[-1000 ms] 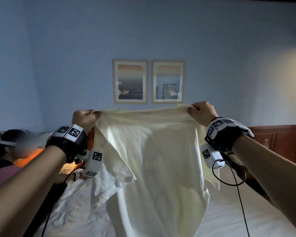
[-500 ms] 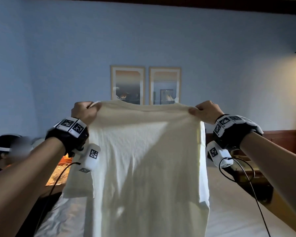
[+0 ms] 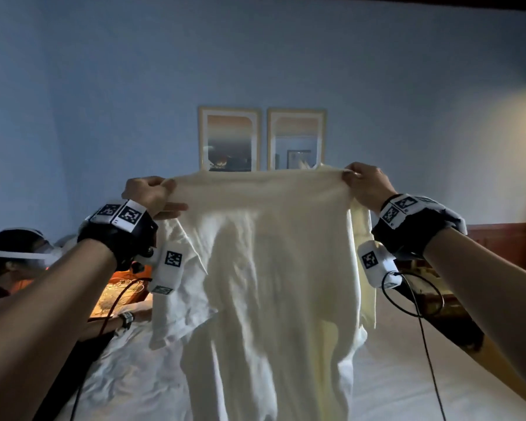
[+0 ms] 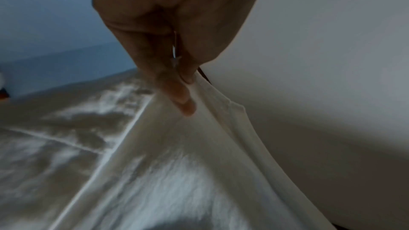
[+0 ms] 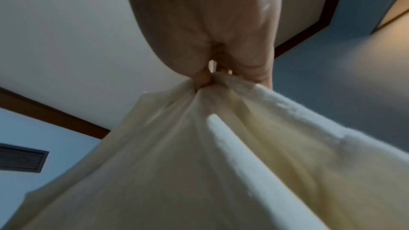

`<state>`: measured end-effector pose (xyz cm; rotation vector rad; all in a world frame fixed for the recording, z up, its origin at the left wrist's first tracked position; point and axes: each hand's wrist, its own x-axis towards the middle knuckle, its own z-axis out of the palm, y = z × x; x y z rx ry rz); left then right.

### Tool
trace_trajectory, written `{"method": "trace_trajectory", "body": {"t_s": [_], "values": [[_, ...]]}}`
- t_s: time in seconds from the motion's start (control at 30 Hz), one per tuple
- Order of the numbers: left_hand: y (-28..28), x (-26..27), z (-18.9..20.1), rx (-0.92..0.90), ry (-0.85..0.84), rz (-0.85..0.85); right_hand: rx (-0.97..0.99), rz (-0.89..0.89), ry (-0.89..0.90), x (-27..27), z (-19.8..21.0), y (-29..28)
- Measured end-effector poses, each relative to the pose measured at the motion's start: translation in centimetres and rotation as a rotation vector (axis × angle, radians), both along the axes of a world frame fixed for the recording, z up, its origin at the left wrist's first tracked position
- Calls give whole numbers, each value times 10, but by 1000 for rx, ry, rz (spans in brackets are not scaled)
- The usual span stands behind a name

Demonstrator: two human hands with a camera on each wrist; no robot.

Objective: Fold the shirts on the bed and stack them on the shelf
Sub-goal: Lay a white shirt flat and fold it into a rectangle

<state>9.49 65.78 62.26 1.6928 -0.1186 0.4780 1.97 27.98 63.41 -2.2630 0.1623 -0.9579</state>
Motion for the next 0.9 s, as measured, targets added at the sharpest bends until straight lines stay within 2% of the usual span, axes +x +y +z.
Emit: {"method": "trace_trajectory", "body": {"t_s": [0.13,0.23,0.37,0.47,0.53,0.63,0.73,0.8,0.9], "values": [[0,3,-23,-134,8,-43,38,23,18,4,-14,2],[-3,-2,-58,-190,66,-53,98,55,86,6,-46,7],[6,-9,-136,-153,200,-9,201,127,252,-2,-124,20],[35,-17,-200,-112,335,71,350,274,339,-30,-186,49],[60,-24,-223,-156,402,135,399,395,411,-52,-217,77],[97,-25,-222,-154,382,234,506,510,477,-74,-245,123],[124,-18,-186,-76,275,290,645,642,486,-82,-248,162],[124,-9,-156,-16,203,314,722,751,468,-88,-242,180],[100,-1,-119,31,11,385,884,802,418,-96,-236,192]]}}
